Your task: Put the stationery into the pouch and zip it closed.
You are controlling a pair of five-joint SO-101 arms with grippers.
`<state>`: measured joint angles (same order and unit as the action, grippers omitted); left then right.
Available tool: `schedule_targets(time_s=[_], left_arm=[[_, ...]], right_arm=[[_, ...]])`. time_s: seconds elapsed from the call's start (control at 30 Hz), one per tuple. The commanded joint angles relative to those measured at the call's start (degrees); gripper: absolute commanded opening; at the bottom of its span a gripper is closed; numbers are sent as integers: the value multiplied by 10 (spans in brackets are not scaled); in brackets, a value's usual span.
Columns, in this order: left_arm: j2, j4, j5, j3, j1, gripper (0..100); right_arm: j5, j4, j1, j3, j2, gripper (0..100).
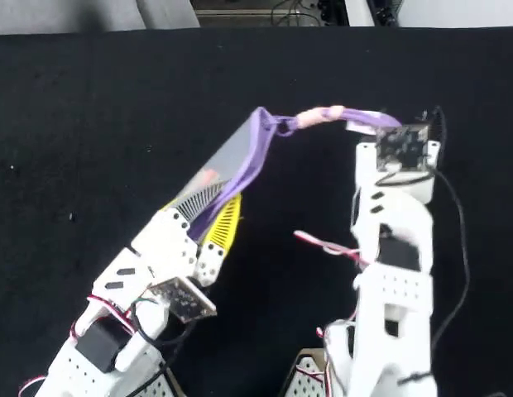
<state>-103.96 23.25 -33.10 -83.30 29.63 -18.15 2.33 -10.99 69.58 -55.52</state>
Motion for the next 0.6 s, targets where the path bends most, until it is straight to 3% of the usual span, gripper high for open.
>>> schedule_targets(time_s=[0.0, 0.17, 0.37, 0.57], left_arm=[[-5, -9, -8, 2, -42, 30], [-5, -9, -11, -29, -73, 32], [-5, -8, -70, -100, -69, 166], [-5, -3, -68, -129, -70, 167]], right_arm=[[-4, 69, 45, 5, -110, 270], [-4, 189, 85, 7, -250, 270], [-4, 329, 106, 8, -388, 270], [-4, 423, 121, 9, -452, 270]])
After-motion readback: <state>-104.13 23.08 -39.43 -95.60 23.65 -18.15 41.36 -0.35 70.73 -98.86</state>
